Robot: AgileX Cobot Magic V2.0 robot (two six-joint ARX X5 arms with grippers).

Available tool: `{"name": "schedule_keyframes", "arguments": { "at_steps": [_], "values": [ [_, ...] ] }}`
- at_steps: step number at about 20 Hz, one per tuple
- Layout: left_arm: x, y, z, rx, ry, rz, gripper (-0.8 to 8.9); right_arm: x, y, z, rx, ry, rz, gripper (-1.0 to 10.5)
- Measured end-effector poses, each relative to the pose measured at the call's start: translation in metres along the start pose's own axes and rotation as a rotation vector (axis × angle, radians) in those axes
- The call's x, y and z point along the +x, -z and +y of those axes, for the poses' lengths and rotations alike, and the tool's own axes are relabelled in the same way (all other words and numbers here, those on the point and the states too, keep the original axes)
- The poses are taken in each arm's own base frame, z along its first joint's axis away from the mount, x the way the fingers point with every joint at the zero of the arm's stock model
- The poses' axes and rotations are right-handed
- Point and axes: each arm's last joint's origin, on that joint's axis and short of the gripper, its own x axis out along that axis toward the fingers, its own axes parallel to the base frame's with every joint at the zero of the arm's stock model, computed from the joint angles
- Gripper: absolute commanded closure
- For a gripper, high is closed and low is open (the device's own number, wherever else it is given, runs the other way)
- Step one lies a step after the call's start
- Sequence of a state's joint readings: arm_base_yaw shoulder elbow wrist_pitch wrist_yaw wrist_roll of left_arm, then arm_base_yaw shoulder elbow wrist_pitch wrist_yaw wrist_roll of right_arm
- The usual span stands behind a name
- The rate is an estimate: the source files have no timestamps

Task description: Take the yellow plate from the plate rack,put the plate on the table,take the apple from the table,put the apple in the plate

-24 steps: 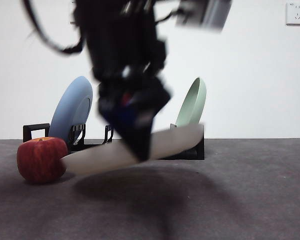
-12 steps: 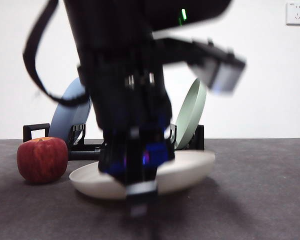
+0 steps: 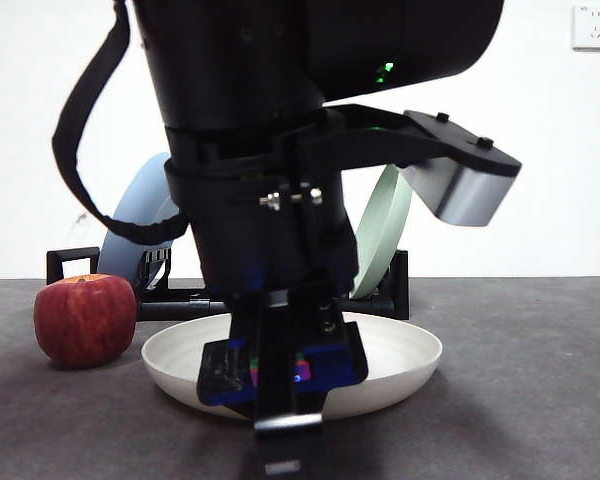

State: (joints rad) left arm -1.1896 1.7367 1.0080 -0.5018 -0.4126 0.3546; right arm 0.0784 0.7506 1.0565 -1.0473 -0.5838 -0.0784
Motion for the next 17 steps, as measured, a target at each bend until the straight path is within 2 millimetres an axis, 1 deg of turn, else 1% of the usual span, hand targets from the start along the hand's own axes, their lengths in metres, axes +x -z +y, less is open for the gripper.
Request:
{"name": "schedule_keyframes", "arguments": {
  "at_steps": [3,5,7,9,10,12,13,15,17],
  "values": [
    [-0.005,-0.001,0.003,-0.019,0.020,0.022,6.16,0.000,0.000,0.000,0.000,0.000,0.000,3.5],
    [-0.015,-0.008,0.010,-0.052,0.022,0.027,6.16,0.000,0.000,0.000,0.000,0.000,0.000,3.5],
    [-0.041,-0.019,0.026,-0.119,-0.002,-0.047,6.16,0.000,0.000,0.000,0.000,0.000,0.000,3.5],
    [-0.079,-0.025,0.047,-0.202,-0.032,-0.148,6.16,0.000,0.000,0.000,0.000,0.000,0.000,3.5],
    [-0.099,-0.024,0.058,-0.244,-0.044,-0.190,6.17,0.000,0.000,0.000,0.000,0.000,0.001,3.5],
    [-0.138,-0.012,0.078,-0.346,-0.064,-0.254,6.21,0.000,0.000,0.000,0.000,0.000,0.000,3.5],
    [-0.152,-0.003,0.086,-0.395,-0.072,-0.273,6.25,0.000,0.000,0.000,0.000,0.000,0.001,3.5],
    [-0.182,0.021,0.100,-0.507,-0.094,-0.320,6.26,0.001,-0.001,0.000,0.002,-0.010,0.003,3.5],
    [-0.211,0.051,0.108,-0.617,-0.116,-0.376,6.31,0.004,-0.003,-0.001,0.003,-0.057,0.000,3.5]
  ]
}}
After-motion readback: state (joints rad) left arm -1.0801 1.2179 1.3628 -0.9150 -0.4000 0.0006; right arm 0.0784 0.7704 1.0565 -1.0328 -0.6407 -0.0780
